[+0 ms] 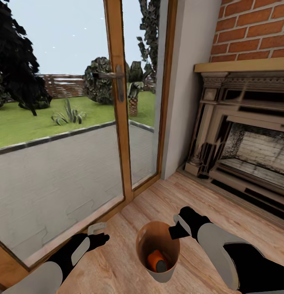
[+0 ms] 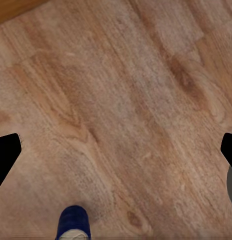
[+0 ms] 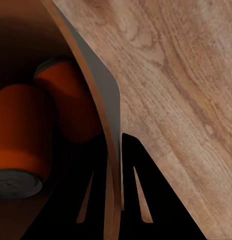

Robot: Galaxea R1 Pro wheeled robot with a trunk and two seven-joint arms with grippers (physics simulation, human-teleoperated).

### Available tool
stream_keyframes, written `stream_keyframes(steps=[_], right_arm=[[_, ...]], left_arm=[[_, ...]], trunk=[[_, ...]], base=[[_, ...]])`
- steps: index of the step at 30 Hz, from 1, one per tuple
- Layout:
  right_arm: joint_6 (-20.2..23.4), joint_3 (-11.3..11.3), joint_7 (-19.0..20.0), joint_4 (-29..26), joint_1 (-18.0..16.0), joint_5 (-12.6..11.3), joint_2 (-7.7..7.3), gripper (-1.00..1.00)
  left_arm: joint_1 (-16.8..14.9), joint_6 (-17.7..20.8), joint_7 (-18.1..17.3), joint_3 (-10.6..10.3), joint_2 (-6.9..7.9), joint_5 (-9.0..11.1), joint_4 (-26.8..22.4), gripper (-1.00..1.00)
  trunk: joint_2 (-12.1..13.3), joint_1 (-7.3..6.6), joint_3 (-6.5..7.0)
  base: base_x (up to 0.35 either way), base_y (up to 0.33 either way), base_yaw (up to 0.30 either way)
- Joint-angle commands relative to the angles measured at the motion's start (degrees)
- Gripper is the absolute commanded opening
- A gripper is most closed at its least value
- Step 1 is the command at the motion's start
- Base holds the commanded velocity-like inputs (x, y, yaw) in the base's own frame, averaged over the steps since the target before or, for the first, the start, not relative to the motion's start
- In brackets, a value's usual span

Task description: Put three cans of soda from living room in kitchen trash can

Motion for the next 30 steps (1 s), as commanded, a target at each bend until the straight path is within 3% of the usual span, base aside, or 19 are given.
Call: stream_keyframes(steps=[1, 22, 30], right_arm=[[0.0, -0.8, 0.4, 0.0, 0.0, -1.1, 0.00, -1.00], [-0.6, -1.0, 0.0, -0.1, 0.0, -1.0, -0.39, -1.00], [-0.8, -1.2, -0.2, -0.8, 0.9, -1.2, -0.44, -1.00]], left_arm=[[0.0, 0.0, 0.0, 0.0, -0.01, 0.0, 0.0, 1.00], [0.0, 0.0, 0.0, -0.1, 0.00, 0.0, 0.0, 1.00], [0.0, 0.4, 1.4, -1.0, -0.02, 0.2, 0.2, 1.00]], trunk=[[0.0, 0.00, 0.01], [0.0, 0.00, 0.01], [0.0, 0.00, 0.01]], base=[[-0.099, 0.078, -0.003], [-0.027, 0.050, 0.000], [0.000, 0.000, 0.000]])
